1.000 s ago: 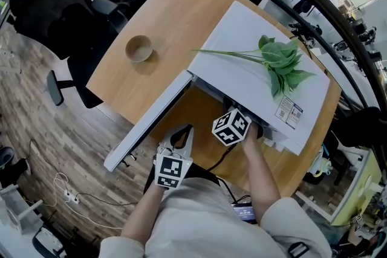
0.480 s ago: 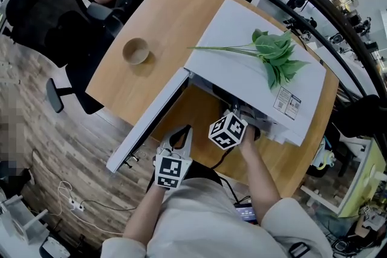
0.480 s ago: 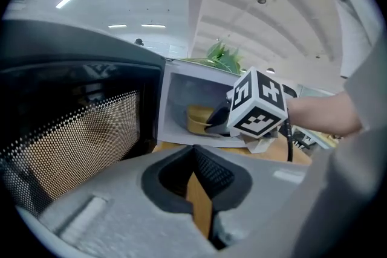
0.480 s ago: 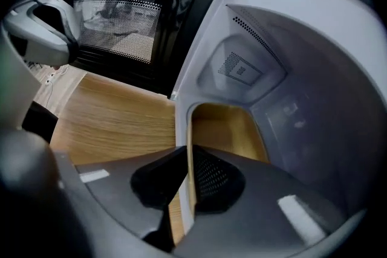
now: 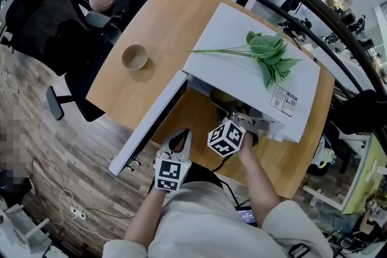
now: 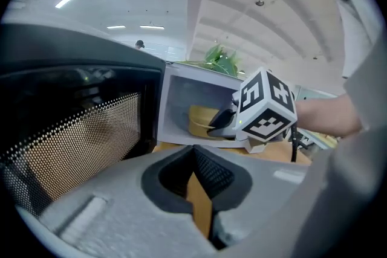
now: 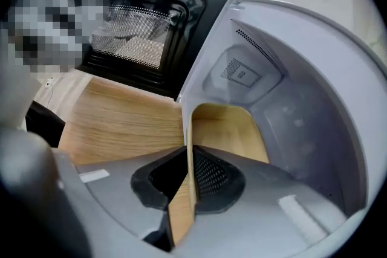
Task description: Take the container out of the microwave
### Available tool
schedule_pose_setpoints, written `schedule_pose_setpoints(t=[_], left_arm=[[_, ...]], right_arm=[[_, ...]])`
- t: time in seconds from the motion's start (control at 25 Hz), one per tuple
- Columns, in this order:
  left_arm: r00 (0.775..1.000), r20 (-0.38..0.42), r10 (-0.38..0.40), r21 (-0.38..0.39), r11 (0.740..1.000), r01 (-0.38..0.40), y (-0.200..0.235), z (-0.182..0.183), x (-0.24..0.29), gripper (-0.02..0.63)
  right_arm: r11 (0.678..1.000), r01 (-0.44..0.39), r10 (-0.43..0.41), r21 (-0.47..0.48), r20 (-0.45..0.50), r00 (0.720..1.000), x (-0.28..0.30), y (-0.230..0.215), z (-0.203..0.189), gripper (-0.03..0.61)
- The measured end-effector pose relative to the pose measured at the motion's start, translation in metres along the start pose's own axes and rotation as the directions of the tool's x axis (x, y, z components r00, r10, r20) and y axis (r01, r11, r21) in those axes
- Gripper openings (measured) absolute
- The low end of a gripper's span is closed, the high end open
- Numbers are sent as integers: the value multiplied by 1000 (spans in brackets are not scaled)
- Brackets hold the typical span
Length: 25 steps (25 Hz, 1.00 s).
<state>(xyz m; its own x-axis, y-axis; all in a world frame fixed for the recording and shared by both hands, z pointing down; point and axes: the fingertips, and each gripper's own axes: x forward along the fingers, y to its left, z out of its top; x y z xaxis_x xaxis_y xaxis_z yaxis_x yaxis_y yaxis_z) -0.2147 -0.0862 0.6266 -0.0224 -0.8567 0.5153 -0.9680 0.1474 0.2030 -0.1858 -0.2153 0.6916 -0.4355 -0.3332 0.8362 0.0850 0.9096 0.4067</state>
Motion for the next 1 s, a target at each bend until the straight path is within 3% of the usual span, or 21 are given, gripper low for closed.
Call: schedule_pose_setpoints(t=[0.76,1.0], left_arm=[[998,9,-62,29,998,62,0,-2,-18,3],[996,6,-91,45,995,90,-1,3,-22,3]], right_arm=[[998,20,-20,65,9,1000,-35,33,3,35],[989,6,-11,145,33,999,-48,48,5,35]])
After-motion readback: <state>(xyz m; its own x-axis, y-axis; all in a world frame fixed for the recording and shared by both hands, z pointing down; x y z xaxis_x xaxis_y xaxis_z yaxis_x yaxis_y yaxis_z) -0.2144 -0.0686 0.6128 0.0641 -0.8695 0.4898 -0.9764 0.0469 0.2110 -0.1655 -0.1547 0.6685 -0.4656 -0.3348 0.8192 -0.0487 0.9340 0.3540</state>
